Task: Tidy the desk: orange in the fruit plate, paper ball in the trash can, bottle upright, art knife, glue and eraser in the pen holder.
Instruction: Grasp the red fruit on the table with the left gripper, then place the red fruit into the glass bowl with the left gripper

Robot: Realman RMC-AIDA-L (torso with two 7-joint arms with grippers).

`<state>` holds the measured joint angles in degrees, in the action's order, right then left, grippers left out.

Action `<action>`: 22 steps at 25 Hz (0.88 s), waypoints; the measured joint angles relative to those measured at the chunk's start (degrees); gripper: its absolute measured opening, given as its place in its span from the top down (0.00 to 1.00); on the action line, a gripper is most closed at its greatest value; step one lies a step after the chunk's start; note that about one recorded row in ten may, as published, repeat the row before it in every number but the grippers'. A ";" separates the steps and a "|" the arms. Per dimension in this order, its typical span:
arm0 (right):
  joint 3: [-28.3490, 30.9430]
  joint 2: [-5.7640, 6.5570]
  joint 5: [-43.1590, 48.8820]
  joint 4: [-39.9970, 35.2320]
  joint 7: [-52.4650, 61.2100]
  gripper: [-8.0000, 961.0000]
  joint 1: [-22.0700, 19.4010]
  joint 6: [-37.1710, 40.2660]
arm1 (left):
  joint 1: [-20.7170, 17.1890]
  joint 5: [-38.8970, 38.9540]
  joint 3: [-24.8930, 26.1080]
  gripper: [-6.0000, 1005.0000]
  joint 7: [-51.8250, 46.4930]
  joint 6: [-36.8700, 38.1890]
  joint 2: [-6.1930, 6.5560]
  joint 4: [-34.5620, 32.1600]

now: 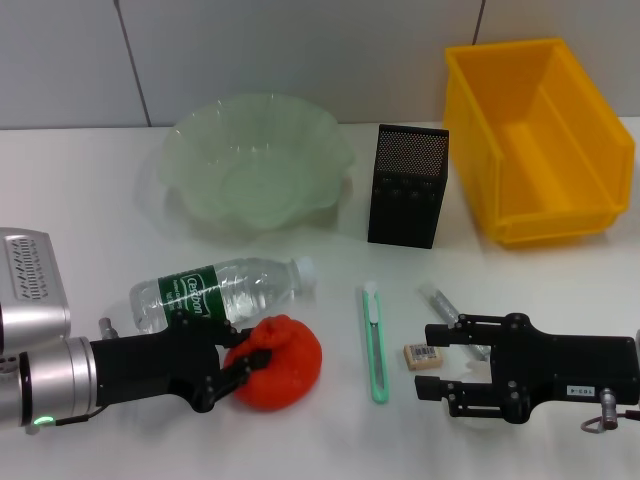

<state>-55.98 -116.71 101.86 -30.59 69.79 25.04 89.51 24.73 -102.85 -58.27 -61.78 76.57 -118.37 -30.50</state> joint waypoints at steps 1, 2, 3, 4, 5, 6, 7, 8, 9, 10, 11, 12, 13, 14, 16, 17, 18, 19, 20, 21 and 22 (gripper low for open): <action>0.00 0.00 0.00 0.00 0.00 0.28 0.00 0.00 | 0.00 0.02 0.00 0.60 -0.07 0.02 0.00 0.00; 0.00 0.00 0.00 0.00 0.00 0.28 0.00 0.00 | -0.01 0.08 0.00 0.64 -0.14 0.12 0.00 0.00; 0.00 0.00 0.00 0.00 0.00 0.28 0.00 -0.02 | -0.01 0.08 0.00 0.67 -0.14 0.12 0.00 0.00; 0.00 0.00 0.00 0.00 0.00 0.28 0.00 -0.06 | -0.01 0.08 0.00 0.71 -0.14 0.12 0.00 0.00; 0.00 0.00 0.00 0.00 0.00 0.28 -0.02 -0.10 | -0.08 0.23 0.30 0.75 -0.38 1.28 0.00 0.00; 0.00 0.00 0.00 0.00 0.00 0.28 -0.05 -0.13 | -0.15 0.39 1.02 0.76 -0.42 2.70 0.05 -0.02; 0.00 0.00 0.00 0.00 0.00 0.28 -0.05 -0.14 | -0.15 0.39 1.02 0.78 -0.42 2.70 0.05 -0.02; 0.00 0.00 0.00 0.00 0.00 0.28 -0.05 -0.14 | -0.20 0.64 2.01 0.79 -0.44 4.55 0.13 -0.13; 0.00 0.00 0.00 0.00 0.00 0.28 -0.07 -0.16 | -0.20 0.64 2.01 0.81 -0.44 4.55 0.13 -0.13; 0.00 0.00 0.00 0.00 0.00 0.28 -0.06 -0.16 | -0.20 0.64 2.01 0.82 -0.44 4.55 0.13 -0.13; 0.00 0.00 0.00 0.00 0.00 0.28 -0.05 -0.17 | -0.37 2.22 8.25 0.84 -0.56 10.74 0.09 -1.16; 0.01 -0.02 0.00 0.00 0.00 0.28 -0.03 -0.17 | -0.37 4.78 11.39 0.85 -0.53 12.98 -0.02 -1.27; 0.03 -0.04 0.00 0.00 0.00 0.28 0.01 -0.17 | -0.37 4.78 11.39 0.85 -0.53 12.98 -0.02 -1.27; 0.05 -0.06 0.00 0.00 0.00 0.28 0.06 -0.19 | -0.37 4.78 11.39 0.86 -0.53 12.98 -0.02 -1.27; 0.09 -0.08 0.00 0.04 -0.01 0.28 0.18 -0.19 | 0.85 15.24 13.99 0.87 0.01 13.32 -0.20 0.29; 0.09 -0.10 0.00 0.06 -0.03 0.28 0.25 -0.20 | 0.85 15.24 13.99 0.87 0.01 13.32 -0.20 0.29; 0.10 -0.13 0.00 0.07 -0.05 0.28 0.29 -0.20 | 1.85 17.84 13.85 0.88 0.25 11.63 -0.27 1.17; 0.09 -0.19 0.00 0.06 -0.06 0.28 0.35 -0.21 | 1.85 17.84 13.85 0.89 0.25 11.63 -0.27 1.17; 0.10 -0.22 0.00 0.05 -0.06 0.28 0.35 -0.21 | 1.85 17.84 13.85 0.89 0.25 11.63 -0.27 1.17; 0.09 -0.25 0.00 0.04 -0.06 0.28 0.39 -0.21 | 5.57 22.20 13.73 0.90 1.88 5.86 -0.38 4.44; 0.09 -0.28 0.00 0.03 -0.07 0.28 0.41 -0.21 | 5.57 22.20 13.73 0.91 1.88 5.86 -0.38 4.44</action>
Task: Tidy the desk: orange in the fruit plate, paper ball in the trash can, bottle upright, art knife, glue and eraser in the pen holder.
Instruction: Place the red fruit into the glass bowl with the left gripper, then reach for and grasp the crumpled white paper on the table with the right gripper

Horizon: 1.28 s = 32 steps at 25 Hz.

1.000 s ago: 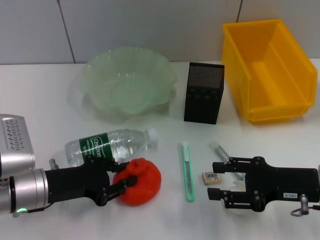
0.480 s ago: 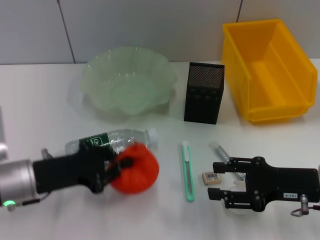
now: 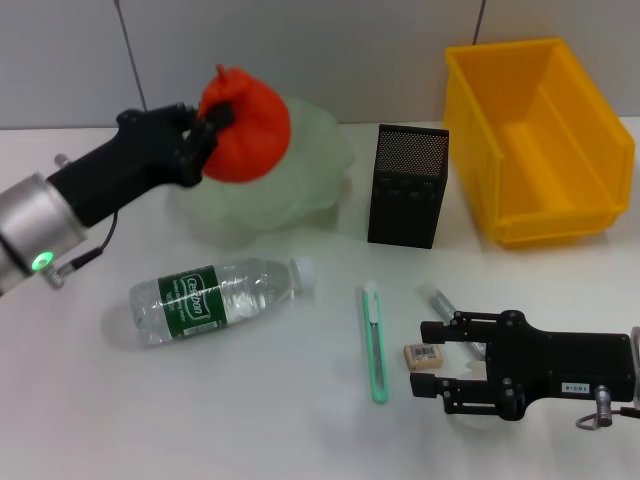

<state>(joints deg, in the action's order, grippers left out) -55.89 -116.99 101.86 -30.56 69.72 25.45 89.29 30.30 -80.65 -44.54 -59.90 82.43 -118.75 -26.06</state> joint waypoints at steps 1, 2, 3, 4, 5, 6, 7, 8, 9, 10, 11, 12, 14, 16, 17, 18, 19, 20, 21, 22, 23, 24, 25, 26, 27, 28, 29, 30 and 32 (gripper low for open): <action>0.01 -0.04 0.00 -0.02 0.00 0.28 0.01 0.00 | 2.17 1.29 0.00 0.92 0.81 -4.02 0.00 1.66; 0.00 -0.10 0.00 -0.06 -0.01 0.28 0.03 0.00 | 2.17 1.29 0.00 0.92 0.81 -4.02 0.00 1.66; 0.00 -0.16 0.00 -0.09 -0.01 0.28 0.04 0.00 | 2.17 1.29 0.00 0.93 0.81 -4.02 0.00 1.66; 0.00 -0.21 0.00 -0.15 -0.01 0.28 0.04 0.00 | 4.21 2.24 -0.02 0.94 1.26 -8.80 -0.01 2.97; 0.00 -0.24 0.00 -0.23 -0.02 0.28 0.04 0.00 | 8.14 2.49 -0.31 0.94 2.95 -19.71 -0.15 4.41; 0.00 -0.26 0.00 -0.25 -0.03 0.28 0.04 0.01 | 8.71 2.49 -0.31 0.93 3.17 -21.51 -0.15 4.70; 0.00 -0.29 0.00 -0.27 -0.03 0.28 0.04 0.00 | 9.49 2.50 -0.31 0.92 3.41 -23.77 -0.16 5.11; 0.00 -0.31 0.00 -0.28 -0.03 0.28 0.03 0.00 | 10.40 2.50 -0.31 0.91 3.42 -26.92 -0.17 5.49; 0.00 -0.31 0.00 -0.29 -0.03 0.28 0.03 0.00 | 10.83 2.50 -0.31 0.90 3.40 -28.62 -0.17 5.73; 0.00 -0.32 0.00 -0.29 -0.03 0.28 0.04 0.00 | 11.45 2.50 -0.31 0.89 3.40 -31.16 -0.16 6.12; 0.00 -0.32 0.00 -0.29 -0.03 0.28 0.03 0.00 | 11.45 2.50 -0.31 0.88 3.40 -31.16 -0.16 6.12; 0.00 -0.33 0.00 -0.30 -0.04 0.28 0.04 0.00 | 11.86 2.50 -0.31 0.87 3.51 -32.89 -0.18 6.53; 0.00 -0.34 0.00 -0.30 -0.03 0.28 0.04 0.00 | 12.43 2.50 -0.18 0.85 3.71 -35.45 -0.22 7.27; 0.00 -0.34 0.00 -0.33 -0.04 0.28 0.07 0.00 | 12.61 2.51 -0.10 0.83 3.74 -36.21 -0.23 7.54; 0.00 -0.34 0.00 -0.35 -0.04 0.28 0.11 0.00 | 12.61 2.51 -0.10 0.82 3.74 -36.21 -0.23 7.54; 0.00 -0.34 0.00 -0.40 -0.04 0.28 0.14 0.00 | 12.76 2.52 -0.09 0.81 3.76 -36.61 -0.24 7.57; 0.00 -0.34 0.00 -0.48 -0.04 0.28 0.17 0.00 | 12.81 2.53 -0.12 0.80 3.78 -36.76 -0.25 7.57; 0.00 -0.34 0.00 -0.52 -0.04 0.28 0.20 0.00 | 12.87 2.55 -0.11 0.79 3.81 -36.81 -0.25 7.57; 0.00 -0.34 0.00 -0.55 -0.04 0.28 0.23 0.00 | 12.95 2.56 -0.15 0.77 3.84 -36.83 -0.27 7.58; 0.00 -0.34 0.00 -0.58 -0.04 0.28 0.25 0.01 | 12.95 2.56 -0.15 0.75 3.84 -36.83 -0.27 7.58; 0.00 -0.34 0.00 -0.58 -0.03 0.28 0.27 0.00 | 13.06 2.56 -0.21 0.72 3.91 -36.85 -0.33 7.63; 0.00 -0.34 0.00 -0.58 -0.03 0.28 0.29 0.00 | 13.09 2.55 -0.22 0.70 3.94 -36.86 -0.34 7.64; 0.00 -0.37 0.00 -0.58 -0.04 0.28 0.30 -0.01 | 13.10 2.55 -0.22 0.68 3.95 -36.87 -0.34 7.66; 0.00 -0.39 0.00 -0.58 -0.04 0.28 0.30 -0.01 | 13.12 2.55 -0.23 0.66 3.96 -36.87 -0.34 7.68; 0.00 -0.39 0.00 -0.58 -0.04 0.28 0.30 -0.01 | 13.13 2.57 -0.23 0.64 3.96 -36.85 -0.34 7.74; 0.00 -0.42 0.00 -0.57 -0.04 0.28 0.30 -0.02 | 13.12 2.58 -0.19 0.62 3.94 -36.71 -0.34 7.87; 0.00 -0.43 0.00 -0.57 -0.04 0.28 0.30 -0.02 | 13.12 2.61 -0.07 0.60 3.81 -36.26 -0.34 8.00; 0.00 -0.43 0.00 -0.57 -0.04 0.28 0.35 -0.04 | 13.06 2.70 0.04 0.57 3.55 -35.27 -0.34 8.13; 0.06 -0.43 0.00 -0.58 -0.03 0.28 0.36 -0.04 | 12.46 2.90 0.12 0.50 2.09 -30.73 -0.16 8.16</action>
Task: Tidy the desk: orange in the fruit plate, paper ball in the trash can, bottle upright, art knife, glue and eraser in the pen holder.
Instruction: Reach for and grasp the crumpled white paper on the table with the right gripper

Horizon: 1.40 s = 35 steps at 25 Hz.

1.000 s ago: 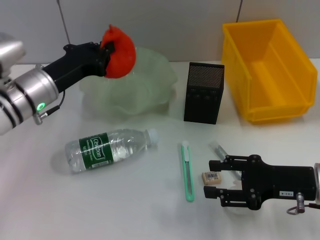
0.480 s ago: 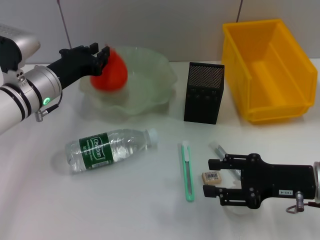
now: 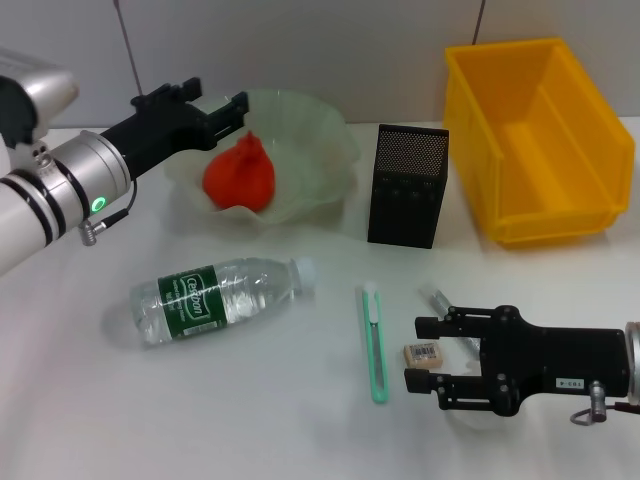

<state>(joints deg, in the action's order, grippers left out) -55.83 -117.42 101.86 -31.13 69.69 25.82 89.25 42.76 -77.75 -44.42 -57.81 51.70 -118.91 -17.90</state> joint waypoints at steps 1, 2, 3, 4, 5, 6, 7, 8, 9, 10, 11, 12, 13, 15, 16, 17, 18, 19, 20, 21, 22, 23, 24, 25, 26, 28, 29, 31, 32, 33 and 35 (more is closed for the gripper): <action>0.21 0.01 0.00 -0.05 0.00 0.28 0.01 -0.03 | -0.58 0.01 -0.13 0.45 -1.21 2.94 0.16 -0.37; 0.41 0.00 0.00 -0.14 0.00 0.28 0.02 -0.02 | -1.45 -0.15 -0.33 0.40 -3.21 7.19 0.39 -1.19; 0.64 0.01 0.00 -0.26 0.00 0.28 0.02 -0.03 | -2.42 -0.52 -0.67 0.34 -5.62 11.77 0.59 -2.31; 0.69 0.01 0.00 -0.36 0.00 0.28 0.02 -0.03 | -3.34 -0.74 -1.24 0.29 -7.39 14.64 0.74 -3.42; 0.73 0.01 0.00 -0.47 0.00 0.28 0.03 -0.03 | -4.61 -1.04 -2.24 0.29 -9.78 18.77 0.94 -4.91; 0.73 0.03 0.00 -0.57 0.00 0.28 0.08 -0.04 | -5.91 -1.12 -3.53 0.29 -11.50 22.27 1.15 -6.56; 0.73 0.08 0.00 -0.64 0.00 0.28 0.20 -0.04 | -8.20 -1.18 -6.24 0.29 -14.41 27.79 1.57 -9.41; 0.73 0.11 0.00 -0.66 0.00 0.28 0.30 -0.04 | -9.14 -1.18 -7.29 0.28 -15.46 29.93 1.74 -10.54; 0.73 0.15 0.00 -0.66 0.00 0.28 0.46 -0.04 | -10.29 -1.17 -8.45 0.28 -16.38 31.94 1.95 -11.85; 0.73 0.18 0.00 -0.67 0.00 0.28 0.56 -0.04 | -11.83 -1.20 -9.81 0.28 -17.50 34.55 2.20 -13.18; 0.74 0.18 0.00 -0.67 0.00 0.28 0.64 -0.04 | -11.83 -1.20 -9.81 0.28 -17.50 34.55 2.20 -13.18; 0.82 0.19 0.00 -0.68 0.00 0.28 0.74 -0.04 | -14.89 -1.38 -12.70 0.28 -18.45 39.07 3.23 -14.86; 0.96 0.21 0.00 -0.69 0.00 0.28 0.83 -0.04 | -15.64 -1.58 -13.46 0.28 -18.47 40.09 3.58 -15.03; 1.21 0.25 0.00 -0.68 0.01 0.28 1.08 -0.04 | -17.33 -3.91 -15.03 0.28 -18.23 43.41 4.76 -15.15; 1.30 0.30 0.00 -0.68 0.04 0.28 1.19 -0.04 | -18.20 -6.67 -15.32 0.28 -18.01 45.52 5.19 -15.16; 1.31 0.35 0.02 -0.67 0.19 0.28 1.28 -0.04 | -18.20 -6.67 -15.32 0.28 -18.01 45.52 5.19 -15.16; 1.31 0.38 0.08 -0.66 0.32 0.28 1.36 -0.04 | -19.02 -10.61 -15.15 0.28 -17.68 47.17 5.38 -15.18; 1.31 0.42 0.15 -0.65 0.41 0.28 1.45 -0.04 | -19.34 -12.20 -15.07 0.28 -17.46 47.68 5.42 -15.17; 1.32 0.43 0.19 -0.65 0.46 0.28 1.48 -0.04 | -19.34 -12.20 -15.07 0.28 -17.46 47.68 5.42 -15.17; 1.33 0.44 0.23 -0.65 0.50 0.28 1.54 -0.04 | -19.70 -14.11 -14.99 0.28 -16.76 47.60 5.43 -15.04; 1.33 0.44 0.27 -0.64 0.54 0.28 1.57 -0.04 | -20.24 -17.25 -14.94 0.28 -14.98 46.69 5.38 -14.64; 1.34 0.46 0.29 -0.58 0.57 0.28 1.61 -0.04 | -20.58 -19.55 -14.92 0.28 -13.25 45.36 5.19 -14.22; 1.34 0.49 0.32 -0.53 0.64 0.28 1.67 -0.04 | -20.70 -20.20 -14.92 0.28 -12.76 44.91 5.11 -14.12; 1.34 0.52 0.36 -0.49 0.81 0.28 1.71 -0.09 | -20.70 -20.20 -14.92 0.28 -12.76 44.91 5.11 -14.12; 1.34 0.54 0.43 -0.49 1.13 0.28 1.73 -0.15 | -21.01 -21.92 -14.92 0.28 -11.66 43.78 4.85 -13.90; 1.19 0.75 0.59 -0.68 2.33 0.28 1.80 -0.27 | -21.21 -22.74 -14.93 0.28 -11.32 43.27 4.67 -13.85; 1.04 0.88 0.65 -1.00 3.28 0.28 1.87 -0.18 | -21.25 -23.04 -14.93 0.28 -11.27 43.15 4.55 -13.85; 0.68 1.16 1.16 -3.56 7.66 0.28 2.19 0.93 | -21.25 -23.04 -14.93 0.28 -11.27 43.15 4.55 -13.85; 0.60 1.23 1.76 -5.50 10.38 0.28 2.37 1.68 | -21.27 -23.09 -14.95 0.28 -11.26 43.19 4.29 -13.85; 0.42 1.23 3.18 -8.70 14.61 0.28 2.59 2.72 | -21.25 -23.10 -14.96 0.28 -11.18 43.29 4.20 -13.85; 0.17 1.17 7.41 -15.95 23.74 0.28 3.56 4.75 | -21.22 -23.10 -14.96 0.28 -10.99 43.33 4.18 -13.85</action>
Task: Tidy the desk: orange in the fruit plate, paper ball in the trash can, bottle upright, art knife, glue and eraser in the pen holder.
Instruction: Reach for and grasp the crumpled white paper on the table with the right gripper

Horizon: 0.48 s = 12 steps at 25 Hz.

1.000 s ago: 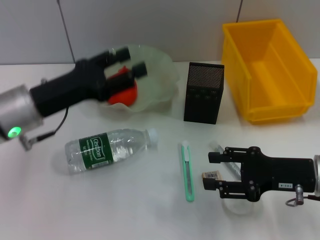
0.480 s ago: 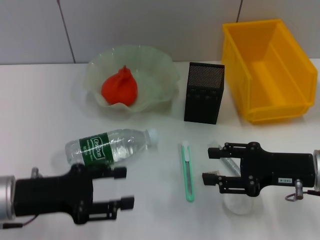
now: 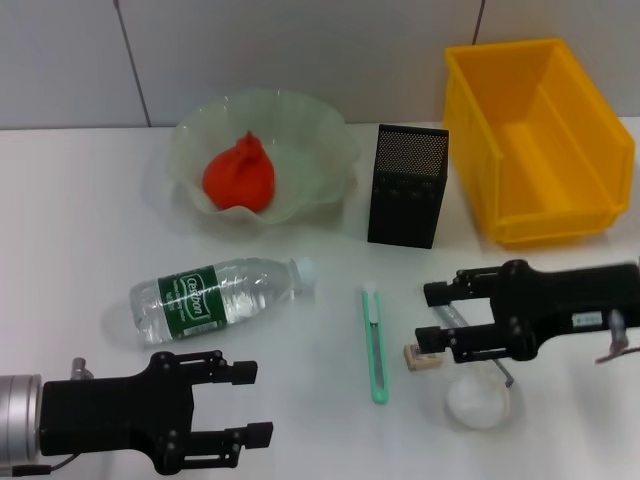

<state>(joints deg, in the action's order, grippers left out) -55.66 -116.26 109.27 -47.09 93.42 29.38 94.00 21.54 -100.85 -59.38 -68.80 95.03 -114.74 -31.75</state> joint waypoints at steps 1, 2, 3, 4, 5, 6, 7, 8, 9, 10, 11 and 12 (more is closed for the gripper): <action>-0.08 -0.02 3.22 -3.30 4.40 0.28 1.19 1.39 | 0.03 -0.02 -0.02 0.28 0.39 -0.01 -0.11 0.00; -0.08 -0.02 6.78 -6.07 8.01 0.28 2.64 2.94 | 0.04 -0.03 -0.02 0.28 0.45 -0.04 -0.11 0.00; -0.12 -0.02 9.80 -7.95 10.84 0.28 4.39 4.64 | 0.08 -0.03 -0.03 0.28 0.45 -0.05 -0.14 -0.01; -0.11 0.04 14.03 -9.97 13.58 0.28 6.64 6.81 | 0.11 -0.05 -0.03 0.28 0.45 -0.06 -0.15 -0.01; -0.09 0.08 17.09 -11.28 15.41 0.28 8.34 8.23 | 0.11 -0.05 -0.03 0.28 0.45 -0.06 -0.15 -0.01; -0.11 -0.01 20.43 -12.32 16.72 0.28 10.08 9.35 | 0.19 -0.09 -0.03 0.28 0.45 -0.06 -0.16 -0.02; -0.19 -0.29 24.06 -13.47 17.73 0.28 11.82 10.27 | 0.19 -0.12 -0.03 0.28 0.45 -0.06 -0.16 -0.03; -0.48 -0.65 27.54 -14.53 18.39 0.28 13.31 11.02 | 0.19 -0.12 -0.03 0.28 0.45 -0.09 -0.17 -0.04; -1.18 -1.08 30.79 -15.26 18.74 0.28 14.68 11.29 | 0.19 -0.14 -0.03 0.28 0.45 -0.12 -0.18 -0.04; -2.38 -1.57 33.71 -15.88 19.11 0.28 15.99 11.41 | 0.16 -0.14 -0.03 0.28 0.44 -0.18 -0.22 -0.06; -3.40 -1.93 35.42 -16.14 19.38 0.28 16.79 11.45 | 0.16 -0.14 -0.03 0.28 0.39 -0.18 -0.24 -0.06; -5.05 -2.24 37.06 -16.32 19.82 0.28 17.63 11.26 | 0.16 -0.14 -0.03 0.28 0.39 -0.18 -0.24 -0.06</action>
<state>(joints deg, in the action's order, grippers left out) -60.71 -118.49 146.34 -63.40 113.24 47.01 105.26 21.69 -100.99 -59.42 -68.41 94.85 -114.98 -31.82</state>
